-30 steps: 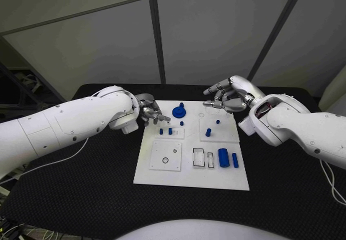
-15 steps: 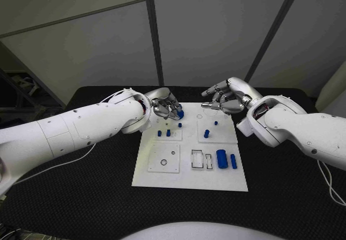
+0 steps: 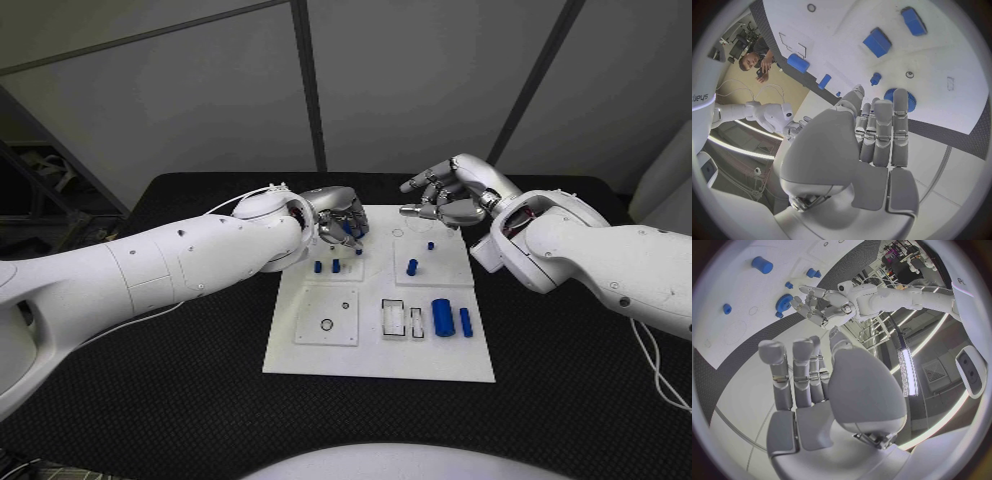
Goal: Assemble the parts on the task board
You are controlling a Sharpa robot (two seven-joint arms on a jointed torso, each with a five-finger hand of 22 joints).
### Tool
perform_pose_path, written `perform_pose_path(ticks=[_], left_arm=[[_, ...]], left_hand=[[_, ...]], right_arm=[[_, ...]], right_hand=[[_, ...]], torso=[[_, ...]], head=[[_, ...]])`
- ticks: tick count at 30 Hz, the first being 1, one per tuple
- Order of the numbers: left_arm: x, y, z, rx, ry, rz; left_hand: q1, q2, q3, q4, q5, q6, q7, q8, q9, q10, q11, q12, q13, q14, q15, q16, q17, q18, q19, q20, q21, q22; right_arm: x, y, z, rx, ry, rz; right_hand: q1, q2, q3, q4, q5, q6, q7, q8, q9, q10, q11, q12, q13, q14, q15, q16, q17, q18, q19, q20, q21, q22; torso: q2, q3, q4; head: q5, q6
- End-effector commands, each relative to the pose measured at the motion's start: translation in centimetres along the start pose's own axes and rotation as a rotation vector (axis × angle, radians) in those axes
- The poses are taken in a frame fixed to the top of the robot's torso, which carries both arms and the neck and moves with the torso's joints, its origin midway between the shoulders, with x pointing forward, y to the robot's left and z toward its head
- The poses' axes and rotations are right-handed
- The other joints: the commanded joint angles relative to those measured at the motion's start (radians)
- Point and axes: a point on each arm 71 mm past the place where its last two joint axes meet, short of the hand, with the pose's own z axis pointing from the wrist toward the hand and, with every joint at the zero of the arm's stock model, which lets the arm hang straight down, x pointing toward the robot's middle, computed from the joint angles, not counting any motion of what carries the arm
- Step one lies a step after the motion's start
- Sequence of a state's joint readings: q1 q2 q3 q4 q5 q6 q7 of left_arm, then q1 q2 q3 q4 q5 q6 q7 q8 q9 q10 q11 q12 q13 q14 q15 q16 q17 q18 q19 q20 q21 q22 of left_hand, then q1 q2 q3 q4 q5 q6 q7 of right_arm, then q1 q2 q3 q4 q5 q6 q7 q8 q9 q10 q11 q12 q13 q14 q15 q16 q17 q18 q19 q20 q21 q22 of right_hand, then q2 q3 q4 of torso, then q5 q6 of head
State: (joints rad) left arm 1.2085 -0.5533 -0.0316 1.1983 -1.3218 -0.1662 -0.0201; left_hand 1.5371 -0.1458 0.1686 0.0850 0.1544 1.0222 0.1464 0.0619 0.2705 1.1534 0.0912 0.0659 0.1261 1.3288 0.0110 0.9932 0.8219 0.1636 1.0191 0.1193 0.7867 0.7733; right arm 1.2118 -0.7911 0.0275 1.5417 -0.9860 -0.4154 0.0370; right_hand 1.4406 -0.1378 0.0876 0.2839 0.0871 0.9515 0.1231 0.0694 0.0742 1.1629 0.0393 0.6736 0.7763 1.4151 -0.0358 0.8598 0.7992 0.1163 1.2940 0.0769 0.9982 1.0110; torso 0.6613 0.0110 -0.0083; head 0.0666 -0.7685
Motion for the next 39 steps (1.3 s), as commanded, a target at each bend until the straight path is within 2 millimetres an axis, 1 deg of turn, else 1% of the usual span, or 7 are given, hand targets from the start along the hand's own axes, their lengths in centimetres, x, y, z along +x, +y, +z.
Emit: perform_pose_path(ticks=[1,4,10,16,23,34,39], left_arm=[[0.3,0.2,0.3,-0.012,0.036,0.081],[0.5,0.4,0.5,-0.03,0.051,0.091],[0.9,0.4,0.9,-0.045,0.097,0.098],[1.2,0.3,1.0,-0.052,0.119,0.101],[1.4,0.3,1.1,-0.055,0.127,0.101],[1.7,0.0,1.5,-0.058,0.136,0.101],[1.8,-0.2,1.6,-0.057,0.137,0.101]], left_hand=[[-0.012,0.0,0.002,-0.008,0.005,0.009,0.001,0.005,-0.014,0.009,0.0,0.005,-0.017,0.017,0.0,0.052,0.044,0.018,0.01,0.0,0.013,0.011],[-0.01,0.003,0.008,-0.013,0.011,0.014,0.0,0.006,-0.023,0.011,-0.001,0.005,-0.028,0.026,-0.001,0.082,0.07,0.018,0.012,-0.001,0.022,0.019],[-0.016,0.008,0.015,-0.016,0.012,0.021,-0.004,0.008,-0.032,0.015,-0.005,0.007,-0.04,0.031,-0.005,0.109,0.089,0.019,0.012,-0.004,0.031,0.029],[-0.017,0.011,0.021,-0.02,0.012,0.027,-0.007,0.009,-0.04,0.022,-0.008,0.01,-0.049,0.037,-0.007,0.133,0.109,0.019,0.012,-0.006,0.038,0.037],[-0.018,0.012,0.028,-0.025,0.013,0.034,-0.006,0.01,-0.046,0.033,-0.008,0.014,-0.054,0.041,-0.005,0.152,0.124,0.018,0.011,-0.006,0.046,0.045],[-0.015,0.026,0.055,-0.039,0.014,0.05,-0.006,0.012,-0.059,0.051,-0.009,0.019,-0.061,0.052,-0.006,0.193,0.154,0.018,0.011,-0.006,0.067,0.068],[-0.015,0.028,0.06,-0.041,0.013,0.053,-0.006,0.012,-0.062,0.054,-0.01,0.019,-0.061,0.056,-0.006,0.204,0.164,0.016,0.018,-0.006,0.08,0.081]], right_arm=[[-0.1,0.1,0.0,-0.009,-0.008,0.002],[-0.1,0.1,0.0,-0.009,-0.008,0.002],[-0.1,0.2,0.1,-0.009,-0.007,0.003],[0.0,0.2,0.1,-0.007,-0.005,0.003],[0.0,0.2,0.2,-0.001,-0.006,0.003],[0.1,0.2,0.2,0.003,-0.003,0.003],[0.1,0.2,0.2,0.002,-0.002,0.004]], right_hand=[[-0.004,0.003,0.005,-0.001,0.006,0.005,-0.001,-0.003,-0.001,-0.003,-0.001,0.007,-0.001,0.01,0.0,-0.003,0.001,0.008,0.007,-0.003,-0.004,0.001],[-0.004,0.003,0.005,-0.001,0.006,0.005,-0.001,-0.003,-0.001,-0.003,-0.001,0.007,-0.001,0.01,0.0,-0.003,0.001,0.008,0.007,-0.003,-0.004,0.001],[-0.004,0.003,0.005,-0.001,0.006,0.005,-0.001,-0.003,-0.001,-0.003,-0.001,0.007,-0.001,0.01,0.0,-0.003,0.001,0.008,0.007,-0.003,-0.004,0.001],[-0.004,0.003,0.005,-0.001,0.006,0.005,-0.001,-0.003,-0.001,-0.003,-0.001,0.007,-0.001,0.01,0.0,-0.003,0.001,0.008,0.007,-0.003,-0.004,0.001],[-0.002,0.005,0.008,-0.002,0.006,0.005,-0.001,-0.003,-0.001,-0.004,-0.001,0.008,-0.002,0.011,-0.001,-0.002,0.003,0.008,0.008,-0.003,-0.004,0.002],[-0.001,0.007,0.009,-0.003,0.007,0.005,-0.001,-0.003,-0.001,-0.004,-0.001,0.008,-0.002,0.011,-0.001,-0.003,0.003,0.008,0.009,-0.003,-0.004,0.002],[-0.001,0.007,0.009,-0.003,0.007,0.005,-0.001,-0.003,-0.001,-0.004,-0.001,0.008,-0.002,0.011,-0.001,-0.003,0.003,0.008,0.009,-0.003,-0.004,0.002]], torso=[[0.0,0.0001,-0.0001],[0.0,0.001,0.0],[0.0,0.0006,0.0006],[-0.001,0.0004,0.001],[-0.001,-0.0003,0.0023],[0.0,0.0005,0.0012],[0.0,0.0011,0.0008]], head=[[-0.003,0.0],[-0.004,-0.003],[-0.004,-0.009],[-0.002,-0.009],[-0.005,-0.011],[-0.005,-0.008],[-0.005,-0.01]])
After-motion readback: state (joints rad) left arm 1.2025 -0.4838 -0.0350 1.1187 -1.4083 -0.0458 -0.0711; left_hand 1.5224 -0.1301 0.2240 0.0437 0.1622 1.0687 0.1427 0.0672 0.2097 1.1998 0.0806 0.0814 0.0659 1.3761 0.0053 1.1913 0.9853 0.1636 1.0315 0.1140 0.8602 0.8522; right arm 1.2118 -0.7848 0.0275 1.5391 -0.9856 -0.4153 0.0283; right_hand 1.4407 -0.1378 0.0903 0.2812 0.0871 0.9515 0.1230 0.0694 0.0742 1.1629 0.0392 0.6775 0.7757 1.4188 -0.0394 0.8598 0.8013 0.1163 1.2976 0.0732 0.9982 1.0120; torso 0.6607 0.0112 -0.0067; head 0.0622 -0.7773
